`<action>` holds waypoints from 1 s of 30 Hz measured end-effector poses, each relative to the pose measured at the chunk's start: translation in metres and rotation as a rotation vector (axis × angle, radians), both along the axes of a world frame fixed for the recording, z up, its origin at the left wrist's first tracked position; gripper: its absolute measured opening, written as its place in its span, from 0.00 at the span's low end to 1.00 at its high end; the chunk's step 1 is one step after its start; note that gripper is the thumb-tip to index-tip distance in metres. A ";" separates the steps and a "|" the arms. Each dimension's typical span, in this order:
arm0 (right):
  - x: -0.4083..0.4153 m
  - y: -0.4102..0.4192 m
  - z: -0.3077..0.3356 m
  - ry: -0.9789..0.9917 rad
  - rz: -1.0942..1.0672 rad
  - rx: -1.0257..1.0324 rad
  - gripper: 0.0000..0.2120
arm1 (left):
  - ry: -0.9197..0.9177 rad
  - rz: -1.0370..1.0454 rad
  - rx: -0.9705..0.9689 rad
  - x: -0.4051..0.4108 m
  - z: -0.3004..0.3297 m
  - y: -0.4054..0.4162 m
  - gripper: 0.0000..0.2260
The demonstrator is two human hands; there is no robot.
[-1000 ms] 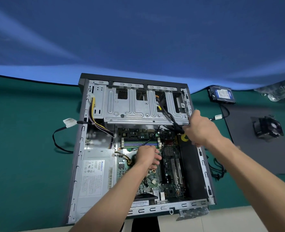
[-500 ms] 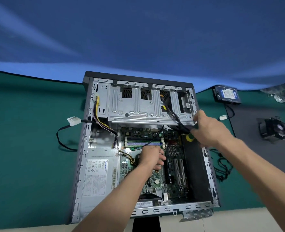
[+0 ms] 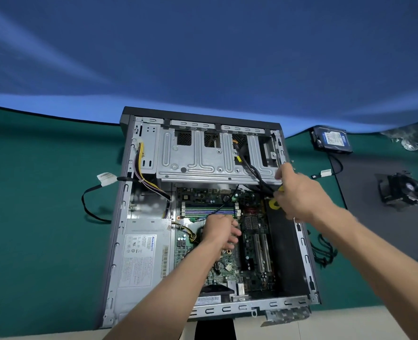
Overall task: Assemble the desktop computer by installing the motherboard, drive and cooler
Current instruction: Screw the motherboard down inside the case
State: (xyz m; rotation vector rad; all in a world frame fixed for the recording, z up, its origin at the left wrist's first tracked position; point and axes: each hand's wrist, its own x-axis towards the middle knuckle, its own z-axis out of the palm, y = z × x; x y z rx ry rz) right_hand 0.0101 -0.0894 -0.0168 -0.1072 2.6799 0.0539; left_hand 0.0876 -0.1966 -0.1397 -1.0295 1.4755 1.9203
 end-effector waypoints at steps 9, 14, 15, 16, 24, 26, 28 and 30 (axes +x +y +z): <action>0.007 -0.006 -0.007 0.097 0.069 0.150 0.09 | -0.003 0.013 -0.021 0.000 -0.003 0.000 0.09; 0.004 -0.002 -0.001 0.005 0.057 0.114 0.17 | 0.005 0.020 -0.030 0.001 -0.001 -0.002 0.09; 0.003 0.001 -0.001 0.009 0.042 0.107 0.16 | 0.008 0.017 -0.031 0.001 -0.001 -0.002 0.09; 0.004 0.004 0.000 0.023 0.024 0.099 0.14 | 0.011 0.016 -0.032 0.001 -0.001 -0.002 0.09; 0.018 0.012 -0.002 0.059 -0.039 0.013 0.14 | 0.025 0.007 -0.053 0.002 -0.004 -0.001 0.09; 0.019 0.013 -0.002 0.091 -0.059 0.018 0.16 | 0.027 0.010 -0.059 0.002 -0.005 -0.001 0.09; 0.020 0.013 0.000 0.017 -0.059 -0.052 0.17 | 0.027 0.007 -0.069 0.003 -0.005 -0.001 0.10; 0.022 0.012 -0.001 0.007 -0.037 -0.069 0.15 | 0.027 0.000 -0.074 0.003 -0.006 -0.001 0.10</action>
